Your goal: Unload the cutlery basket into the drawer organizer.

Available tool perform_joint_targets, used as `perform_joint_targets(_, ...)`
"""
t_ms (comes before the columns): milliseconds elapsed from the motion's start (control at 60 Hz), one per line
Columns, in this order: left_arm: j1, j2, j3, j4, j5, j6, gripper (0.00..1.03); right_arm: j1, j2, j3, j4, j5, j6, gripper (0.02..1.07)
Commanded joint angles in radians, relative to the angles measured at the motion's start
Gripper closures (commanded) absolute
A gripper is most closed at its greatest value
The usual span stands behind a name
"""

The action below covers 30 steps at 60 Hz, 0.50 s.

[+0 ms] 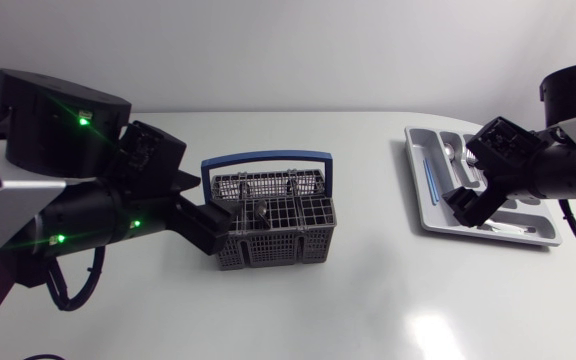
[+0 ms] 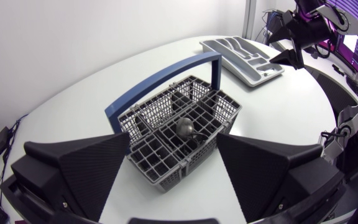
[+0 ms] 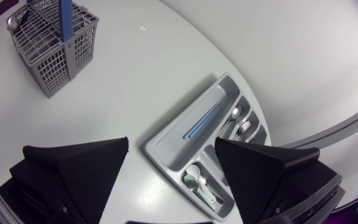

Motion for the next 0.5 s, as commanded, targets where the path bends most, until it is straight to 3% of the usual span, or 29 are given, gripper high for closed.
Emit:
perform_joint_targets(0, 0.008, 0.021, 0.039, 0.011, -0.013, -0.023, 0.04, 0.045, -0.007, 0.006, -0.021, 0.019, 0.064, 0.07)
perform_joint_targets(483, 0.028, 0.173, 0.155, -0.049, -0.015, -0.036, 0.04, 0.308, 0.001, 0.03, -0.093, 0.095, 0.26, 0.07)
